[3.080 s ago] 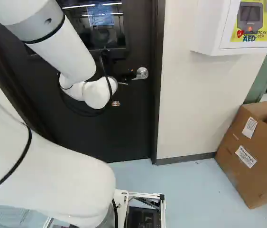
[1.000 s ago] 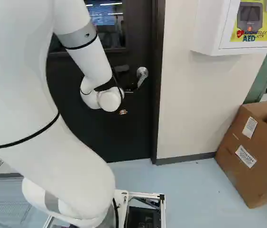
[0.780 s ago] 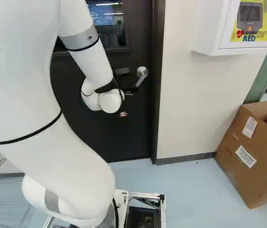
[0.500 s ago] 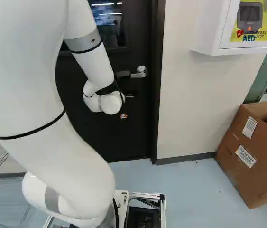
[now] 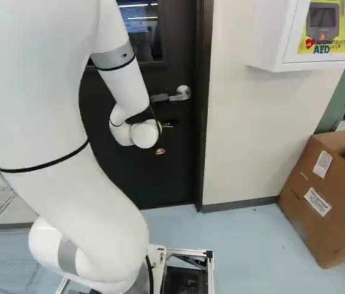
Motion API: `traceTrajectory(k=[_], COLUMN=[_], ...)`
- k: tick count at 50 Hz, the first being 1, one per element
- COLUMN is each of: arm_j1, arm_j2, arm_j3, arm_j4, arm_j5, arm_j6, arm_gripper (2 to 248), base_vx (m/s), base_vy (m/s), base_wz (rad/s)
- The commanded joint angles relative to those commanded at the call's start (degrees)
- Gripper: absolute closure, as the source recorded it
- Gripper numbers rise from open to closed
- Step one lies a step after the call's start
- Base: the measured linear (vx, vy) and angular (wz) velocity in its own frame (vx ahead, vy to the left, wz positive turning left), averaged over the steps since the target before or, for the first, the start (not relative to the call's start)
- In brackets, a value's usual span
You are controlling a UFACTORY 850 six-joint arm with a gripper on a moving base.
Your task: Open the door and move inside
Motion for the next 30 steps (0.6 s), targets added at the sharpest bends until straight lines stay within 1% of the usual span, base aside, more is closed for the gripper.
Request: traceTrajectory(k=[30], arm_j1=[0.2], arm_j2=[-4.7], arm_j3=[-5.2], arm_j4=[-1.9], arm_j5=[0.0], arm_j6=[0.0], arm_gripper=[3], base_vx=[0.000], base_vy=[0.000], base_wz=[0.000])
